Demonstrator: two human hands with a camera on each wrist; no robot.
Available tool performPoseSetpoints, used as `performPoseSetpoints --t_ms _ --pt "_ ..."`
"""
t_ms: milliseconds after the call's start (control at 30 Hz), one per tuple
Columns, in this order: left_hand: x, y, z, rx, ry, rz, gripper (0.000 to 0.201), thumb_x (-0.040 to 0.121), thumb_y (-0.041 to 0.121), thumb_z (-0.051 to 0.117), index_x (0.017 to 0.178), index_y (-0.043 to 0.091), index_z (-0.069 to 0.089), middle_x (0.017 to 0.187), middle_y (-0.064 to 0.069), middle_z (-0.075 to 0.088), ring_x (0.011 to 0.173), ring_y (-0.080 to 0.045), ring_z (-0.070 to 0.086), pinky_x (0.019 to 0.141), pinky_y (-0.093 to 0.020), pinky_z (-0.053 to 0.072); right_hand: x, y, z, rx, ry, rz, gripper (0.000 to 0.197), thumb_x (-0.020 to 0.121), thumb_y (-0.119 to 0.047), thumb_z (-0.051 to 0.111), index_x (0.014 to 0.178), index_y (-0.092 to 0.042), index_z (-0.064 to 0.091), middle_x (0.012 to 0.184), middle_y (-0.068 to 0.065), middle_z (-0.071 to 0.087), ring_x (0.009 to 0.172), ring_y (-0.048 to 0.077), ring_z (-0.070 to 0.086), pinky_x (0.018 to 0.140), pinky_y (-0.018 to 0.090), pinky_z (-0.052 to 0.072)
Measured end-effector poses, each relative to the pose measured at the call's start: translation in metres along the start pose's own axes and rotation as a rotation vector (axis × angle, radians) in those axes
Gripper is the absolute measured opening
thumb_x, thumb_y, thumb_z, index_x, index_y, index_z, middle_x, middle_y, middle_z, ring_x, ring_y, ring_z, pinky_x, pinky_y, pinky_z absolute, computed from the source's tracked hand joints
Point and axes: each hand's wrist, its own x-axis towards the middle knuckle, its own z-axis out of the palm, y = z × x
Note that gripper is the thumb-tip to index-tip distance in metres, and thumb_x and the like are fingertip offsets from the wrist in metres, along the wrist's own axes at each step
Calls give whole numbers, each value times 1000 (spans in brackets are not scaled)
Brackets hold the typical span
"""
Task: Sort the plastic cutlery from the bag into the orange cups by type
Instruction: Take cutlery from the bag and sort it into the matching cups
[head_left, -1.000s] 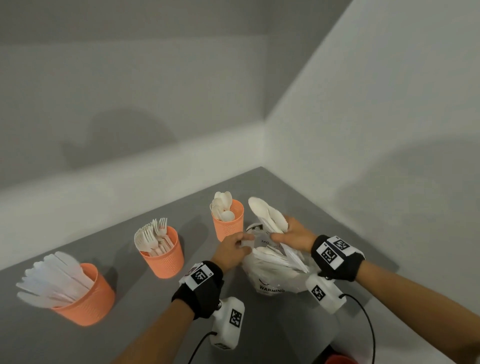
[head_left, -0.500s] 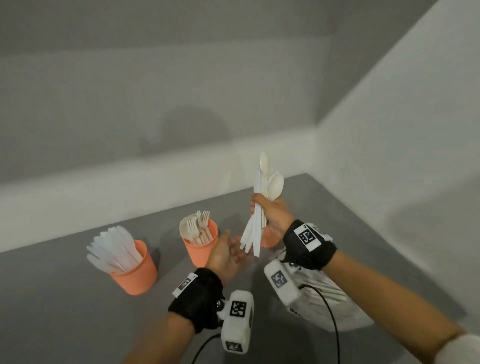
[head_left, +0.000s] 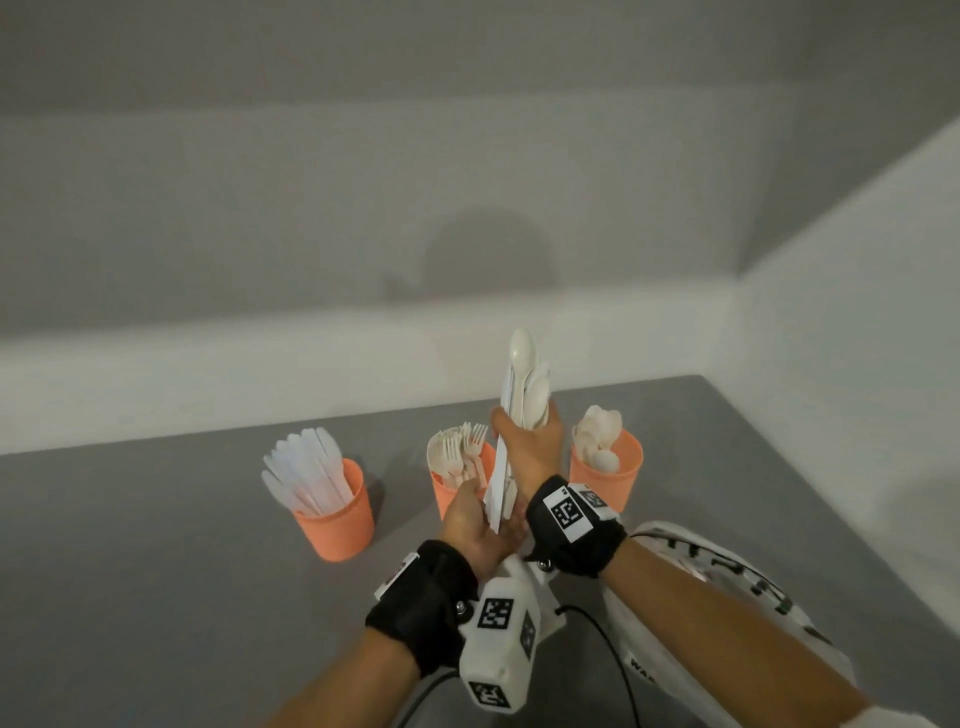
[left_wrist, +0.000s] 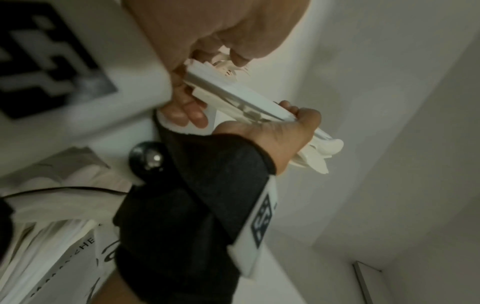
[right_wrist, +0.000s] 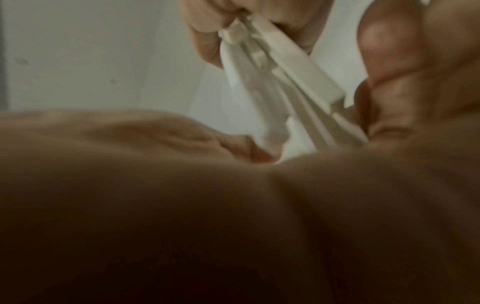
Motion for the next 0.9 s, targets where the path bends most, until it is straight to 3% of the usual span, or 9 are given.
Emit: performPoseSetpoints --t_ms 133,267,400,500,567,633,733,800,900 --pt "4 4 1 -97 -53 44 26 97 22 41 88 5 59 65 -10 63 44 -19 63 43 -24 53 -2 3 2 10 -32 -19 33 78 1 67 107 -11 55 91 9 65 73 16 63 62 20 54" --pt "8 13 2 62 -57 59 26 99 30 37 88 13 54 44 1 53 26 -6 40 24 -10 26 -10 11 -2 -31 -204 8 37 77 0 70 111 -8 58 91 0 65 77 5 62 60 8 51" --pt "1 21 4 197 -145 51 27 100 33 32 95 19 54 43 5 50 25 -2 33 23 -10 20 -12 13 -9 -70 -413 68 30 77 2 69 105 -6 62 92 2 63 84 9 61 62 6 48" --pt "4 25 -4 240 -168 5 29 98 32 37 86 14 56 45 1 49 26 -4 38 24 -9 24 -5 10 -13 -65 -528 92 22 79 2 66 100 -1 63 91 4 67 84 5 65 69 7 48" --pt "9 26 -8 207 -165 5 28 97 32 41 90 12 60 53 -1 56 33 -7 48 29 -11 35 -4 13 -14 -59 -515 90 22 79 3 65 101 6 63 93 7 67 83 3 65 67 5 47" --pt "15 24 -13 159 -160 23 29 95 33 43 94 12 62 66 -2 62 51 -12 59 43 -18 49 -6 18 -12 -51 -451 99 27 78 1 68 103 5 62 97 10 66 84 8 65 61 6 47" --pt "17 24 -15 136 -128 45 32 95 38 42 102 14 63 82 -3 67 70 -15 62 60 -22 52 -8 28 -9 -100 -447 52 32 78 2 68 109 2 62 99 -3 67 87 -1 64 69 5 48" --pt "16 23 -15 145 -120 44 33 96 40 41 112 18 59 84 -2 66 64 -12 61 50 -19 50 -9 32 -10 -111 -464 43 34 78 5 66 110 -3 60 101 0 67 89 -1 64 75 5 47" --pt "12 19 -13 218 -96 68 34 98 42 35 113 21 57 60 1 61 38 -7 48 31 -11 35 -8 31 -11 -104 -509 54 37 79 7 65 114 0 56 100 11 67 84 -3 66 73 5 47"
